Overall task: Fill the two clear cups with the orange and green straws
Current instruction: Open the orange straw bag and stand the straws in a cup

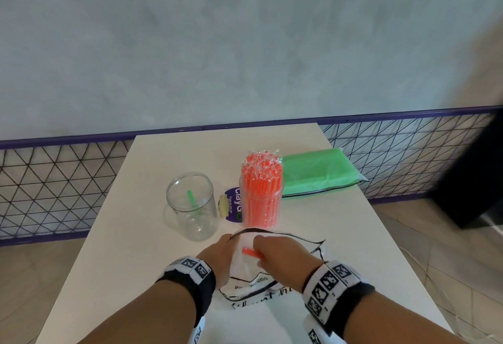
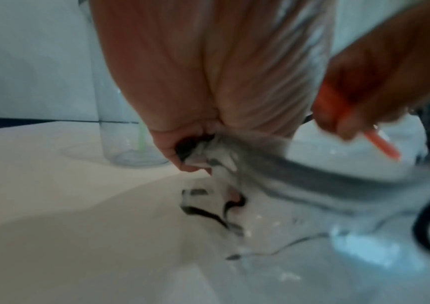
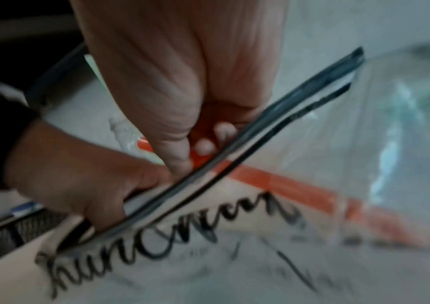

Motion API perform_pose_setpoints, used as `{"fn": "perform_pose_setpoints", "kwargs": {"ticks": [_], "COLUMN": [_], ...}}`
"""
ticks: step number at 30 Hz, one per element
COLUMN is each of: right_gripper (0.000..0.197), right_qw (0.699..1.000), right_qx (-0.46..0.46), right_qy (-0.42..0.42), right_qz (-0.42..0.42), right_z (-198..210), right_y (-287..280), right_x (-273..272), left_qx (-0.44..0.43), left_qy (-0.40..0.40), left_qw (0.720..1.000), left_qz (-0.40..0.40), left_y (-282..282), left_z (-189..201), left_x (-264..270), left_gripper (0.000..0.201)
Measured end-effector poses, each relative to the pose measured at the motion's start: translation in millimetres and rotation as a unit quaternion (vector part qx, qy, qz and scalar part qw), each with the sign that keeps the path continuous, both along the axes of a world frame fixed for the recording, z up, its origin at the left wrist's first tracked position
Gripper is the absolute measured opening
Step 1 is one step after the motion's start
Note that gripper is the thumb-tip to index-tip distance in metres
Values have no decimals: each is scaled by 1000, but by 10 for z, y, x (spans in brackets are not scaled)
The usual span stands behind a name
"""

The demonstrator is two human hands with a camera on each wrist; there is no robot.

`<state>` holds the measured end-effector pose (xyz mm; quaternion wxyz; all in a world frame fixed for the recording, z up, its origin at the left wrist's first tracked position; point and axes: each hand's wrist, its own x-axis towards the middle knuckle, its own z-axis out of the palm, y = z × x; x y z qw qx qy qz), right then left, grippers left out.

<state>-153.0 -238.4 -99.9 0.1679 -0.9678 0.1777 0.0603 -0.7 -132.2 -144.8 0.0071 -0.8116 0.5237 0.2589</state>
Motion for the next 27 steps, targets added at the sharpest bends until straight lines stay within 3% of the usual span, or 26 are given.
{"fn": "perform_pose_setpoints", "kwargs": {"ticks": [3, 5, 6, 8, 9, 11, 13, 15, 19, 23, 27], "right_gripper": [11, 16, 19, 19, 16, 15, 21, 26, 24, 16, 19], "right_qw": [988, 941, 895, 816, 797, 796, 821, 844, 849, 807, 751], "right_qx": [38, 82, 91, 62, 38, 0, -11, -12, 20, 125, 212], "right_qy": [-142, -313, -415, -543, -564, -545, -486, -445, -442, -476, -503], "right_qz": [-42, -102, -135, -190, -214, -264, -299, -300, -288, -326, -373], "right_z": [472, 784, 921, 1150, 1238, 1343, 1305, 1208, 1114, 1102, 1055], "right_y": [10, -37, -97, -298, -413, -634, -795, -835, -799, -847, -902], "right_x": [-38, -55, -73, -103, -100, -54, 18, 105, 243, 286, 232], "left_qx": [-138, -298, -377, -471, -479, -481, -477, -428, -278, -278, -279], "left_qy": [31, 41, 43, 74, 106, 158, 119, 34, -26, -15, -28], "left_qw": [990, 953, 924, 867, 849, 825, 833, 874, 933, 936, 941], "left_qz": [-16, 15, 50, 146, 194, 253, 254, 229, 227, 216, 189], "left_y": [21, -2, -34, -175, -262, -479, -717, -908, -1145, -1197, -1165], "left_z": [108, 231, 314, 548, 690, 932, 1109, 1222, 1256, 1179, 1174], "left_x": [-25, -100, -146, -248, -286, -299, -263, -210, -97, 10, 18], "left_gripper": [61, 47, 53, 89, 107, 123, 126, 125, 109, 55, 48]}}
